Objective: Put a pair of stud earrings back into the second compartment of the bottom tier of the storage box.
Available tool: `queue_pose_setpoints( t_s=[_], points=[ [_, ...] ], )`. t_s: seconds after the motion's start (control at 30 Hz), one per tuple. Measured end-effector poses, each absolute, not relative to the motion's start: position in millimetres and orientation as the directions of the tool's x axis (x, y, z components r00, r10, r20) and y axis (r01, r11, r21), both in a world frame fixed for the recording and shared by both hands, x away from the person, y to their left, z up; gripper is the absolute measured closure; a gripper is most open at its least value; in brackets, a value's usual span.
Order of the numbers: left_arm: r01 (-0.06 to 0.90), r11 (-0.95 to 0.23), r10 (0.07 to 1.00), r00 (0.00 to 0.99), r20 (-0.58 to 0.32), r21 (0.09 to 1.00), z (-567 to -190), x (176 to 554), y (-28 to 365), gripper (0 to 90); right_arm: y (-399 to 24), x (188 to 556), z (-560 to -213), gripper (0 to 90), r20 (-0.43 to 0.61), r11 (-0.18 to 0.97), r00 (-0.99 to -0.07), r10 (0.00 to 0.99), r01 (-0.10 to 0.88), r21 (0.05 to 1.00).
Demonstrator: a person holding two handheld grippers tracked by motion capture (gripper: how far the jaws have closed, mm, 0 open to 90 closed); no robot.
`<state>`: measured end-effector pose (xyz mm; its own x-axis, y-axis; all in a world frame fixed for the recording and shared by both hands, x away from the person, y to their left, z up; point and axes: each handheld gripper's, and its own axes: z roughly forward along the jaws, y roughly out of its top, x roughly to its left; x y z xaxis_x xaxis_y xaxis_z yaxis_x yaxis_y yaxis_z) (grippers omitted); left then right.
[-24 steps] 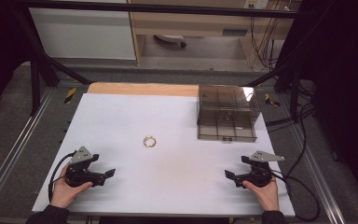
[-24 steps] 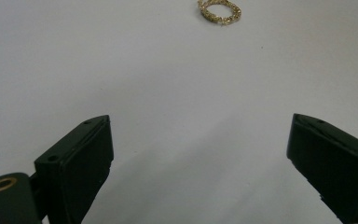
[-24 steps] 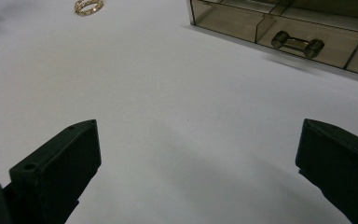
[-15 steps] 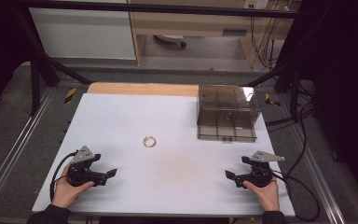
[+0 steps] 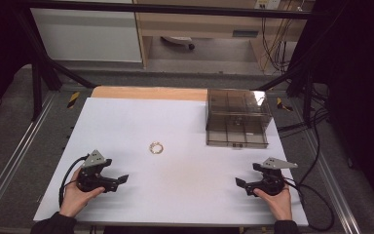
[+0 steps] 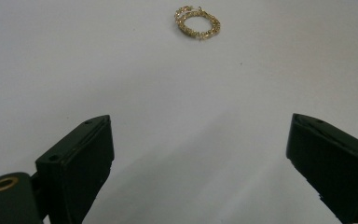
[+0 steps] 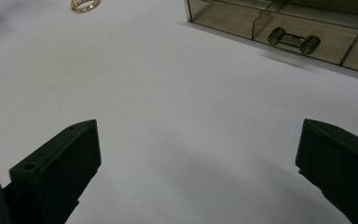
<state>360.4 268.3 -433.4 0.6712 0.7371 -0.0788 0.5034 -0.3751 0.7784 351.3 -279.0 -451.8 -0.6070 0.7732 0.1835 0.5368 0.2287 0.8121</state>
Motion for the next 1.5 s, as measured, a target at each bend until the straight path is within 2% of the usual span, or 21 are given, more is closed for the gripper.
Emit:
queue_pose_setpoints(
  t_s=[1.07, 1.2, 1.5],
  points=[
    [0.495, -0.398, 0.743, 0.667, -0.045, 0.772, -401.9, 413.3, 217.9, 10.0, -278.5, 351.3, -452.1, 0.7, 0.172, 0.241, -0.603, 0.779, 0.541, 0.806],
    [0.504, -0.402, 0.755, 0.655, -0.035, 0.764, -403.3, 423.4, 211.0, 12.1, -278.6, 351.3, -452.1, 0.7, 0.171, 0.24, -0.602, 0.78, 0.54, 0.807],
    [0.523, -0.421, 0.774, 0.633, -0.007, 0.741, -410.3, 439.9, 195.5, 22.7, -278.6, 351.3, -452.2, 0.7, 0.17, 0.243, -0.604, 0.779, 0.541, 0.805]
  ],
)
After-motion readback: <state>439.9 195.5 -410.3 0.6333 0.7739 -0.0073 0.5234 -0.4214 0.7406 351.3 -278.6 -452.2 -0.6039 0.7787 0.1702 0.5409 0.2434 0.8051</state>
